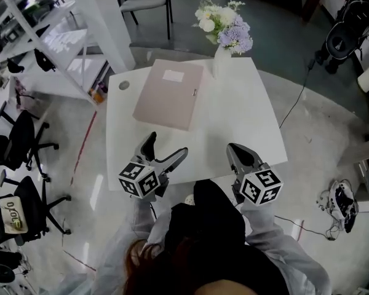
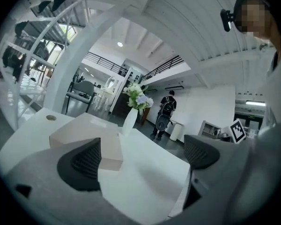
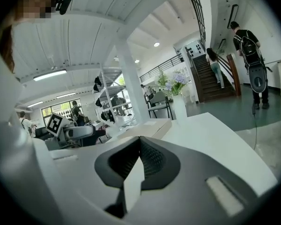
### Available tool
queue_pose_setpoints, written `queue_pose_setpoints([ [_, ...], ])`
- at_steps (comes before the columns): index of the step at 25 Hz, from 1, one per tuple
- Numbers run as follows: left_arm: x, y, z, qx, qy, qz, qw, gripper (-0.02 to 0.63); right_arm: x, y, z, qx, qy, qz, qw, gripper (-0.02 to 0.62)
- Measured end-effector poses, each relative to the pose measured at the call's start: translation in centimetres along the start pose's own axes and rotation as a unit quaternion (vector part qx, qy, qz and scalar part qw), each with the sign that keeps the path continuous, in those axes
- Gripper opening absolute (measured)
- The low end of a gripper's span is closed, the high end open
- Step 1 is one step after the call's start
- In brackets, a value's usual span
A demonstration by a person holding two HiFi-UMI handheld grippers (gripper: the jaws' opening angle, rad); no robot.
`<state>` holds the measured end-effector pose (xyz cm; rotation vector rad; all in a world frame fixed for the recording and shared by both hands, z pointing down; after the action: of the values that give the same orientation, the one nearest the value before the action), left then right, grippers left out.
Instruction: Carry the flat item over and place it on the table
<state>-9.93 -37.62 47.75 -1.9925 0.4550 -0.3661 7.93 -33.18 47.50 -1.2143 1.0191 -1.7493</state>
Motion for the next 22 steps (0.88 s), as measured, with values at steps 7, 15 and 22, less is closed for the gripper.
queue_pose_setpoints([
  [7,-0.2,0.3,3.5,0.011,-0.038,0.008,0.9992,0.42,-3.3,-0.6,0.0,-0.005,-0.017,0.015,1.0,0.012],
  [15,0.3,-0.8,5.3,0.012,-0.047,0.016,0.9987,0.026,-5.4,-1.2,0.4,0.007,-0.015,0.026,1.0,0.012],
  [22,1.5,-2.4,6.2,0.028,-0.062,-0.009,0.9977,-0.005,-5.7,-1.7,1.8,0.007,-0.024,0.029,0.999,0.012],
])
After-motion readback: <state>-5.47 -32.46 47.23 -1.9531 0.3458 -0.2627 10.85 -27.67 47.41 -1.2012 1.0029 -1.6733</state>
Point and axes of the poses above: the fingertips, and each gripper's own axes: x forward along the fingers, z to its right, y out of its top, the point moved 1 cm from there along -x, backward along the fingers, and after that the axes turned 15 degrees about -y, right-handed, at the moved point
